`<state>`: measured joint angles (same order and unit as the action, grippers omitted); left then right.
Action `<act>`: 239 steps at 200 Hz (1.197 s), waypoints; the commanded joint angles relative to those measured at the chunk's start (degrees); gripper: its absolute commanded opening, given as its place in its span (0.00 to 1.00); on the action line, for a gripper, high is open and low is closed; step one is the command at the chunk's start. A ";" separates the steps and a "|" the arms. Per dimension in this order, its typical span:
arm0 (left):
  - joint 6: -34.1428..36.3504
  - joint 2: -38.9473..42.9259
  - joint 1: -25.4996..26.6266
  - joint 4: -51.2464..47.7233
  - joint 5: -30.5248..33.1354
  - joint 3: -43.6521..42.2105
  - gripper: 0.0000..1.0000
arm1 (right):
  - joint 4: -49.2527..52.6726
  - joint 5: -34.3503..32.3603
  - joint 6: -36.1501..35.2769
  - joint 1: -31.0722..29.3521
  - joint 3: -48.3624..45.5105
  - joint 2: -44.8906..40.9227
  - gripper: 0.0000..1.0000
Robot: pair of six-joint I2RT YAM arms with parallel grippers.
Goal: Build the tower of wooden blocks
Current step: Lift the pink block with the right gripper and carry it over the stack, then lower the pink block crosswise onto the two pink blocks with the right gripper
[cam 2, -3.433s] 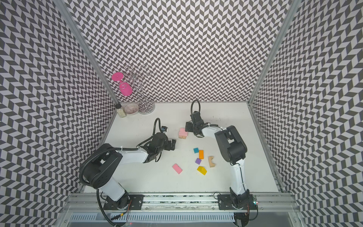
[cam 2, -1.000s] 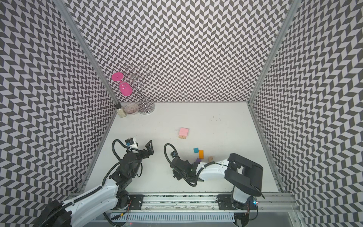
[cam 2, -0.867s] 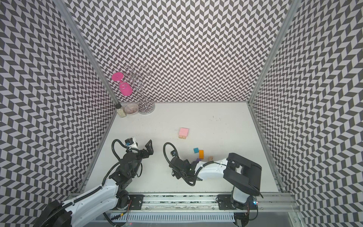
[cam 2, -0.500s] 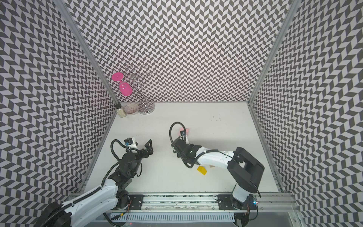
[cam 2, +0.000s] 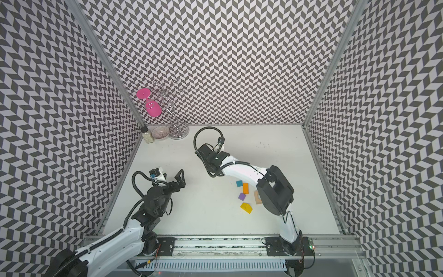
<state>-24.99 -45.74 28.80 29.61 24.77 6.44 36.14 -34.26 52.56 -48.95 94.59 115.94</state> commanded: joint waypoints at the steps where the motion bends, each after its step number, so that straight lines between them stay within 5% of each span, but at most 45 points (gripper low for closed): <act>1: -0.03 -0.82 -0.59 2.03 -0.17 0.14 1.00 | 1.38 0.35 2.85 1.37 3.85 1.97 0.00; 239: -0.23 -2.71 -1.31 2.38 -1.22 0.86 1.00 | -2.20 10.69 0.82 6.50 6.31 11.41 0.06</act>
<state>-24.99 -48.95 27.73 30.39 23.66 6.44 34.70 -23.88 53.95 -42.85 99.92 126.19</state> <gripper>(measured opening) 0.999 0.280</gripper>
